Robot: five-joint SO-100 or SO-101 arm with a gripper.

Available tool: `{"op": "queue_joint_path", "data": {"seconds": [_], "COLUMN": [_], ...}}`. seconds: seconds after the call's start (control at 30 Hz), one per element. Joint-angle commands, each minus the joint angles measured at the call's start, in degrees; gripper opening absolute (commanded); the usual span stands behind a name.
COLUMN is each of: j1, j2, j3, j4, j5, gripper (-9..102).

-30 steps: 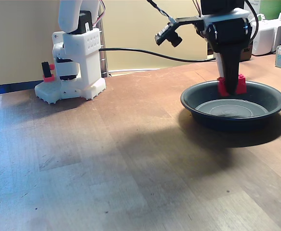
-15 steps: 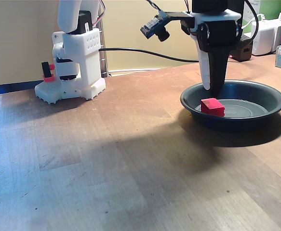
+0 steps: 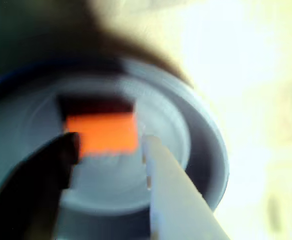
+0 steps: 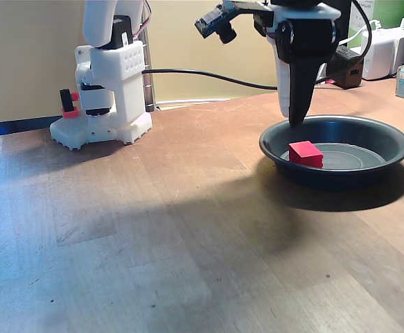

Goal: Grasp a lego block and put it in the bin.

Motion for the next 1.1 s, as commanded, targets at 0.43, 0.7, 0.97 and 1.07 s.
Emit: {"op": "queue_joint_path", "data": {"seconds": [0.43, 0.7, 0.97, 1.07], "j1": [11.25, 30.76, 43.07, 44.21], "j2": [20.13, 33.05, 38.41, 40.61], "j3": [5.71, 18.81, 27.33, 29.18], "j4": [0.62, 0.35, 0.18, 0.18], "j5": [-19.51, -47.72, -61.00, -61.08], "gripper": [0, 0, 0, 0]}}
